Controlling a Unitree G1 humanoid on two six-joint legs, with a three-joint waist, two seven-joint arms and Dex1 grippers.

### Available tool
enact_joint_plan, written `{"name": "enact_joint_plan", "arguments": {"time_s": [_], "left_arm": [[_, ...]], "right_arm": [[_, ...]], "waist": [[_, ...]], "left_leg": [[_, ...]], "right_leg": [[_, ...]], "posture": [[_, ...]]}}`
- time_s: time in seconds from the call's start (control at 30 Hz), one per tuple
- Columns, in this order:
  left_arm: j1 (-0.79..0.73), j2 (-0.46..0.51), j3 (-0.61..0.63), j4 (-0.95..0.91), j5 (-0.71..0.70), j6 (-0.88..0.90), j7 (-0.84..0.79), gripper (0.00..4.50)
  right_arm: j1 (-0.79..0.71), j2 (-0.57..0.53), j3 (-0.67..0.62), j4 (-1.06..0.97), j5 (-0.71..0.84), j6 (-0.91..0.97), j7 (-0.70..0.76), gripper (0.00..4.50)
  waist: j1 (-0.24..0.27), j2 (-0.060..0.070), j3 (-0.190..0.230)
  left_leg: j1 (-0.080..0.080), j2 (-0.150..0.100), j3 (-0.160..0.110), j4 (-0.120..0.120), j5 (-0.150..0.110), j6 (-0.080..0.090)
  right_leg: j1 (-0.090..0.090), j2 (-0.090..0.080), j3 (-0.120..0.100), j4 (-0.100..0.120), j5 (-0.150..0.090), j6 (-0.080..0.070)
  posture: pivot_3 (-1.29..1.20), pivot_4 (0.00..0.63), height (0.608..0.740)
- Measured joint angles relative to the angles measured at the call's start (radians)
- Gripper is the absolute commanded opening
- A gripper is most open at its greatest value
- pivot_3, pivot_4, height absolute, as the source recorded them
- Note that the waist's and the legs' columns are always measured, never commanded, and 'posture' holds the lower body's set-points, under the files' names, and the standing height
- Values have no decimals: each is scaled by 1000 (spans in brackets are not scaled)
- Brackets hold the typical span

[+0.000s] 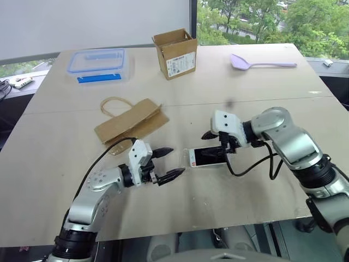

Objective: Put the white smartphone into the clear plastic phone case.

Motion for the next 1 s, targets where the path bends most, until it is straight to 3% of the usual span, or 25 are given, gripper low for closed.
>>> {"name": "enact_joint_plan", "arguments": {"time_s": [0.07,0.27,0.5,0.67,0.8,1.0], "left_arm": [[0,3,1,13,0,-12,-9,3251],[0,18,3,24,0,-24,-23,433],[6,19,2,23,1,-27,-18,433],[5,28,-16,-6,0,-4,-27,433],[5,30,-43,-34,-3,21,-37,433],[-11,28,-50,-40,-3,41,-32,433]], "right_arm": [[21,16,33,17,-15,-17,-39,0],[36,32,79,96,-55,-54,-110,0],[32,12,98,72,-34,-28,-89,0],[0,32,20,68,19,37,-124,0],[-79,-23,-37,79,6,20,-155,0],[-47,-107,46,183,-77,-100,-127,0]], "waist": [[1,0,0],[0,0,0],[1,0,0],[0,0,0],[1,0,0],[0,0,0]], "left_leg": [[0,0,0,0,0,0],[0,0,1,0,0,0],[0,0,1,-1,0,0],[-1,0,1,-1,0,0],[-1,0,1,-1,0,0],[-1,0,2,-2,0,0]], "right_leg": [[0,0,0,0,0,0],[0,-1,0,-1,0,0],[0,-1,0,-1,0,0],[-1,-1,0,-1,0,0],[-1,-1,0,-1,0,0],[-2,-1,1,-2,0,0]], "posture": [[0,150,740],[0,150,740],[0,150,740],[0,150,740],[0,150,740],[0,150,740]]}}
